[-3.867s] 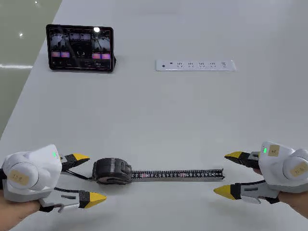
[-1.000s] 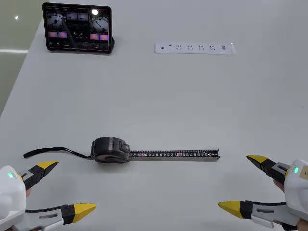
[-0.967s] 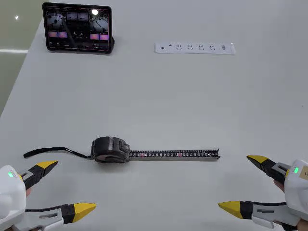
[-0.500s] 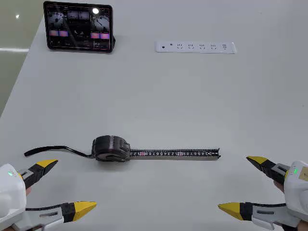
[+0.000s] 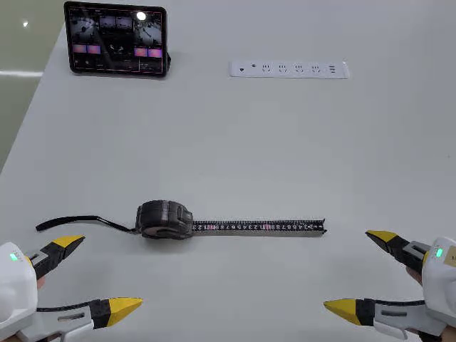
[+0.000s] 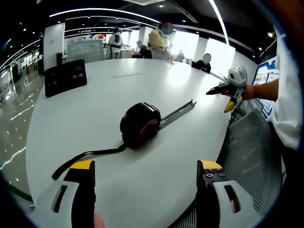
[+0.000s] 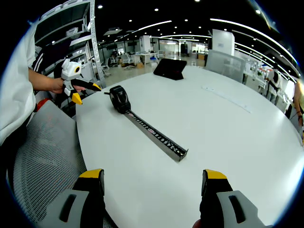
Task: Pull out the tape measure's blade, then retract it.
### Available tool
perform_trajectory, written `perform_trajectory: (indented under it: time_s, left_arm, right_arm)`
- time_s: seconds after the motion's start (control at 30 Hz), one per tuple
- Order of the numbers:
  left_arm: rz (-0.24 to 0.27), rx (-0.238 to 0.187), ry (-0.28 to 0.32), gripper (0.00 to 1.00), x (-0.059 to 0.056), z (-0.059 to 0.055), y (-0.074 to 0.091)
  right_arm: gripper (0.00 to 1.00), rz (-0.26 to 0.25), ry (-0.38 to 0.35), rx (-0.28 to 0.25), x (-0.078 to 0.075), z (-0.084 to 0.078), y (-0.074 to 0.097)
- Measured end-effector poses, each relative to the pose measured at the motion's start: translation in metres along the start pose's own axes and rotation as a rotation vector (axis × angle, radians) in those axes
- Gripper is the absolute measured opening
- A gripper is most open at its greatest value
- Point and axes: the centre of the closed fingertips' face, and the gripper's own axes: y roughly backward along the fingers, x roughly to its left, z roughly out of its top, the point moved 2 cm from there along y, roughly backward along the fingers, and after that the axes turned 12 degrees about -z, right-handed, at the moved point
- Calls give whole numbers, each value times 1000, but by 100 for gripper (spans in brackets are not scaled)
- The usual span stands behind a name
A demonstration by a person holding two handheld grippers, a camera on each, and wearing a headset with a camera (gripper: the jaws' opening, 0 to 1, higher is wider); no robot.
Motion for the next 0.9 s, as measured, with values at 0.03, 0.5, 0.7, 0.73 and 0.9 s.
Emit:
perform_trajectory:
  time_s: [0.03,0.5,0.7,0.73,0.9]
  left_arm:
    - [-2,1,0,86,0,0,0]
    - [-2,2,-3,86,1,1,0]
    - [-12,4,-6,86,0,4,-2]
    - [-11,4,-5,86,0,4,-2]
    - [-12,5,-3,87,1,4,-3]
  right_arm:
    - [83,0,0,0,0,0,0]
    - [83,2,1,1,0,0,-1]
    - [83,7,13,-2,1,4,-1]
    - [83,7,12,-1,1,4,-1]
    - [83,9,15,4,1,3,-2]
